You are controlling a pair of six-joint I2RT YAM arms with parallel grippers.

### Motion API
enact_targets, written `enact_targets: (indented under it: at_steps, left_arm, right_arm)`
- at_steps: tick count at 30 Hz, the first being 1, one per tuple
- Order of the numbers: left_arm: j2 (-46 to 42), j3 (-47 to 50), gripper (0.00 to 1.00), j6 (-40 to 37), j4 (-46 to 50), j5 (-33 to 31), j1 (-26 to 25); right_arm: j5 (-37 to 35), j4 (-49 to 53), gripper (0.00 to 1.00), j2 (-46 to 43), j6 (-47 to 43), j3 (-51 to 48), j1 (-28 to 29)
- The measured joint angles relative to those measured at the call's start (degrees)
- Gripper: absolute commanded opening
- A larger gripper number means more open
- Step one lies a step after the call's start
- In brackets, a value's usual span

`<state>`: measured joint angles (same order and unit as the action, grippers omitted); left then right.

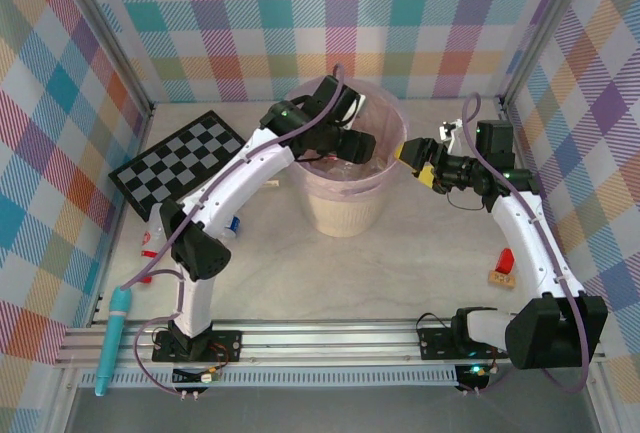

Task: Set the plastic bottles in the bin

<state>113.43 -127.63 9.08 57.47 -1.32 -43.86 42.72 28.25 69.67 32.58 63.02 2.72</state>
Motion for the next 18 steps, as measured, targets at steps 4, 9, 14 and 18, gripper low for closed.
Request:
enact_targets:
  at_steps: [4, 9, 14, 18]
  left_arm:
    - [0.0, 0.0, 0.9, -1.0, -0.1, 0.3, 0.0]
    - [-0.3, 0.0, 0.9, -1.7, -0.1, -0.1, 0.0]
    - [-3.8, 0.0, 0.91, -3.0, 0.1, -3.4, 0.0]
    - [-10.8, 0.9, 0.91, -4.3, 0.9, -7.9, 0.5]
  right_arm:
    - [0.0, 0.0, 0.98, 0.0, 0.0, 0.0, 0.0]
    - [-0.1, 0.0, 0.98, 0.1, 0.0, 0.0, 0.3]
    - [-0.2, 0.1, 0.97, 0.8, -0.3, 0.5, 0.4]
    - [-0.9, 0.3, 0.97, 1.0, -0.5, 1.0, 0.4]
